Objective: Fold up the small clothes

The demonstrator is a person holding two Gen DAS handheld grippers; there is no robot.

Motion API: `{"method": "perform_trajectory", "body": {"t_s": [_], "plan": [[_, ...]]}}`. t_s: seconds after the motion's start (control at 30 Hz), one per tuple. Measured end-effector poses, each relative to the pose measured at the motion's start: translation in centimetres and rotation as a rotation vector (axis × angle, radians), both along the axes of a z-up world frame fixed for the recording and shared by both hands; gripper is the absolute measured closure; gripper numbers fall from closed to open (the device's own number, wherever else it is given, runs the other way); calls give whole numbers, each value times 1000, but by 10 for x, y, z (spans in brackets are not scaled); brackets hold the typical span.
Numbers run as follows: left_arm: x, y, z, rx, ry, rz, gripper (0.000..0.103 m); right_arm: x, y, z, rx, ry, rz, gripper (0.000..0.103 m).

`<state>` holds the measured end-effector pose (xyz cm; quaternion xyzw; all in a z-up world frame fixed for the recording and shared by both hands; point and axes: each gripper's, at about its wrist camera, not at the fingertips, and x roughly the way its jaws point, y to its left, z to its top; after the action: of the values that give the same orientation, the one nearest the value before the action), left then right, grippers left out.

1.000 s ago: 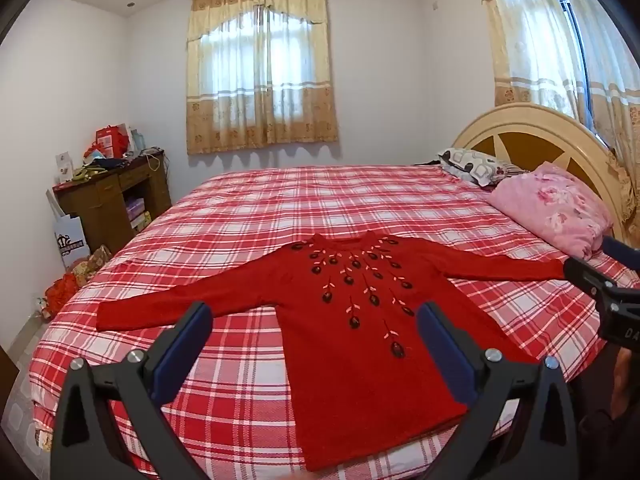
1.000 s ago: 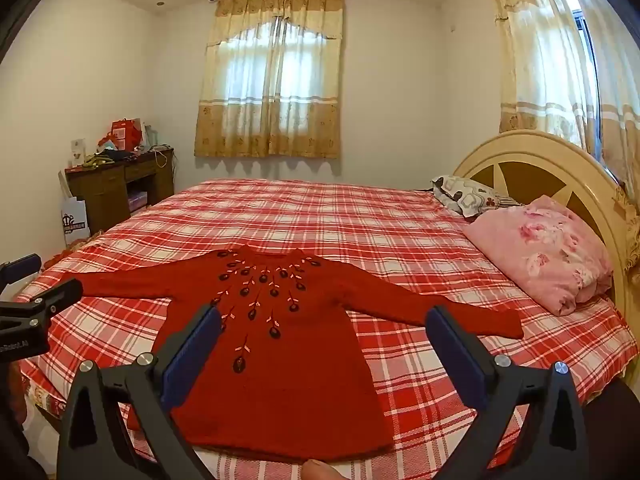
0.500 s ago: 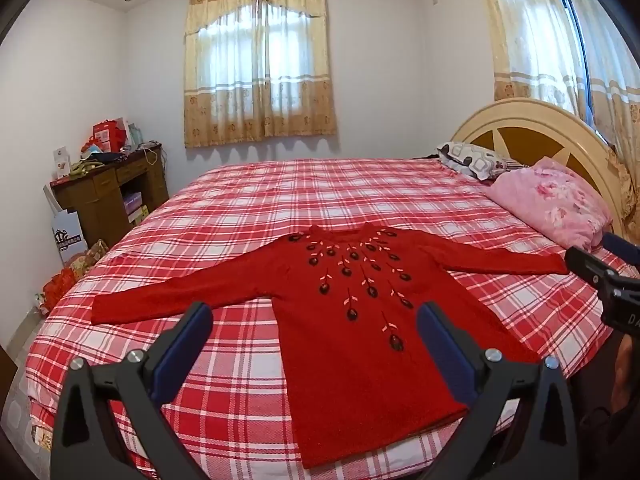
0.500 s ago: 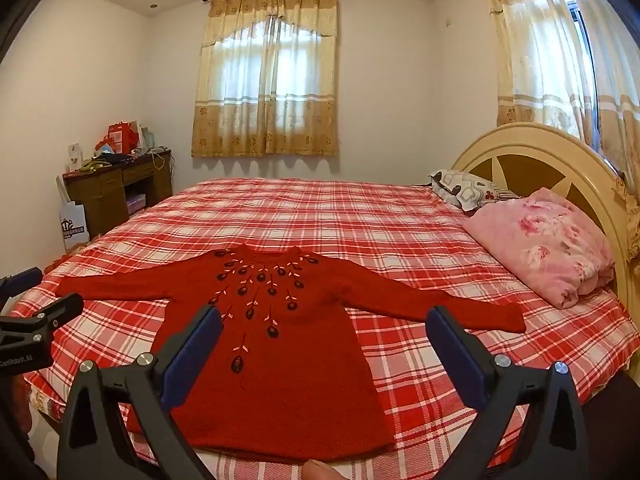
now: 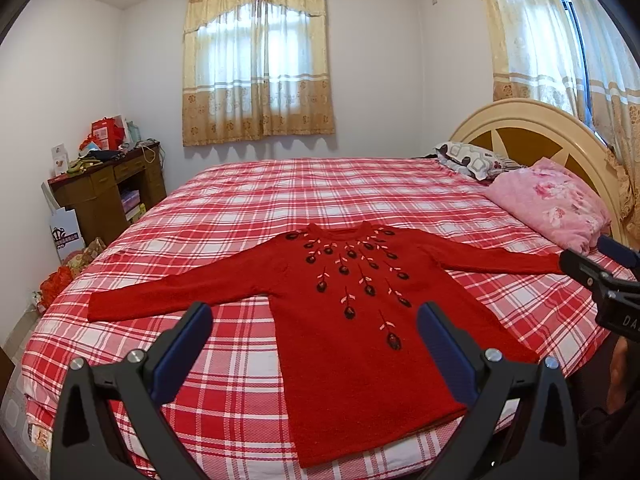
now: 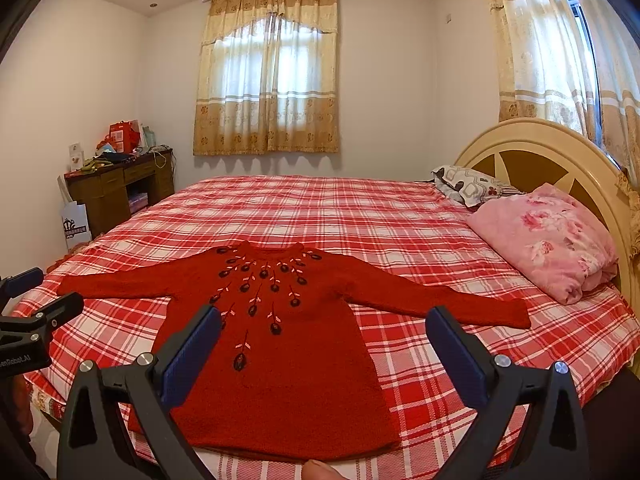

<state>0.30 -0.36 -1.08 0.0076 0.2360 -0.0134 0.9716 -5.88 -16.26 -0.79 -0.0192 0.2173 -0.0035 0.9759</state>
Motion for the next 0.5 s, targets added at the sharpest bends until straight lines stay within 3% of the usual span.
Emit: {"method": "perform_trajectory", "body": {"t_s": [0.5], "plan": [[0,1,0,-2,0,1,0,0,1,-2,-3,1,8,1]]}}
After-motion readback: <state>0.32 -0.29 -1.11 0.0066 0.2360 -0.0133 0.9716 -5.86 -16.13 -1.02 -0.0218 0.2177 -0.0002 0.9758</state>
